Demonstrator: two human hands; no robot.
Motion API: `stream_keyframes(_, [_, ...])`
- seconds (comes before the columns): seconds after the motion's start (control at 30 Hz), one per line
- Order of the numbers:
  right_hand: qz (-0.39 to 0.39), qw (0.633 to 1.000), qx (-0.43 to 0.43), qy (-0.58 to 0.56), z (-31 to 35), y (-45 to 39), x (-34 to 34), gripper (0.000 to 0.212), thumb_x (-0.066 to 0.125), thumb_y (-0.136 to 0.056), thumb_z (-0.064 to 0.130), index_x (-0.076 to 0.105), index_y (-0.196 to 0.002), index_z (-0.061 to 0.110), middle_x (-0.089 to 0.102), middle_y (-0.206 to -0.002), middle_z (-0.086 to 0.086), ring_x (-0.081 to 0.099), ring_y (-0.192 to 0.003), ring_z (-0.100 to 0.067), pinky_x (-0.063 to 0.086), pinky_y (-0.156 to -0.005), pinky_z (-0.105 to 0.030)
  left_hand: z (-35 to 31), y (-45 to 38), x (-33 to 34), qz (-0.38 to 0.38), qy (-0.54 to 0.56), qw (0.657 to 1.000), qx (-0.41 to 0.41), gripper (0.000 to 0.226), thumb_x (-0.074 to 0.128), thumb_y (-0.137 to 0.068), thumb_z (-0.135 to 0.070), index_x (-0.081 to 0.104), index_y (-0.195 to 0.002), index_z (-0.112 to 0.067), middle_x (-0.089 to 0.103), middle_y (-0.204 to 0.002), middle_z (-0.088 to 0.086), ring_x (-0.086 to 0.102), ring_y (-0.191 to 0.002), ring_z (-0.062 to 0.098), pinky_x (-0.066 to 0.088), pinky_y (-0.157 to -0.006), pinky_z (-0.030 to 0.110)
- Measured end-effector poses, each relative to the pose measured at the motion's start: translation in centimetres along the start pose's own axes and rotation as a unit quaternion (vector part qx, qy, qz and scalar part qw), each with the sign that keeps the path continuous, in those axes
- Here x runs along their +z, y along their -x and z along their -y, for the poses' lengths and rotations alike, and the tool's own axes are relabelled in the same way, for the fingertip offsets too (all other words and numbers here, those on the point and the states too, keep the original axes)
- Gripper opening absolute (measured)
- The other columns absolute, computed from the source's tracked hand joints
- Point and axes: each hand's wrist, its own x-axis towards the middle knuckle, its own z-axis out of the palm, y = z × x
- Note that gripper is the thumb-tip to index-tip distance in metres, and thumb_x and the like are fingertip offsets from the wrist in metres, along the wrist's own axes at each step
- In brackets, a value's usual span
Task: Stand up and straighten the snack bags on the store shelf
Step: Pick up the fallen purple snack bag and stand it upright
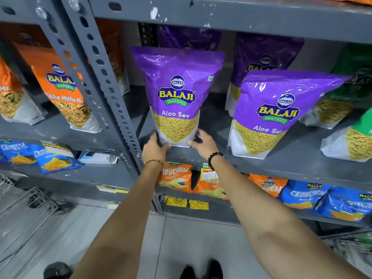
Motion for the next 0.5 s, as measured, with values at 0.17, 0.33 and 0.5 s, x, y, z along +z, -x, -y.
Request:
stream_keyframes(0.17, [-0.008,1.0,-0.013,0.013,-0.1,0.1,0.2,0.044,0.065,-0.079,0.013,0.052,-0.121,0.008,0.062,-0.124,-0.014,0.057,-0.116,-0.028,0.044,-0.103,-0.041,0.4,0.2,-0.1,-0.007,0.046,0.999,0.019,0.051,0.068,-0.08,-0.027,0.053,-0.127,-0.014,0.069,-0.116,0.013,0.062,-0.107,0.032,0.051,-0.093,0.044])
stream_keyframes(0.33, [-0.008,0.999,-0.023,0.026,-0.2,0.8,0.2,0.047,0.066,-0.08,0.016,0.051,-0.124,0.009,0.062,-0.126,-0.013,0.057,-0.117,-0.026,0.044,-0.102,-0.039,0.6,0.8,-0.3,-0.006,0.074,0.997,0.024,0.048,0.069,-0.079,-0.022,0.055,-0.125,-0.014,0.068,-0.118,0.012,0.062,-0.108,0.031,0.05,-0.095,0.042])
stream_keyframes(0.5, [-0.008,0.999,-0.025,0.03,-0.3,1.4,0.4,0.054,0.067,-0.08,0.018,0.049,-0.13,0.01,0.059,-0.132,-0.011,0.054,-0.123,-0.025,0.043,-0.105,-0.04,0.8,1.3,-0.3,-0.01,0.071,0.997,0.027,0.045,0.067,-0.081,-0.02,0.055,-0.124,-0.012,0.067,-0.12,0.014,0.061,-0.111,0.031,0.048,-0.095,0.042])
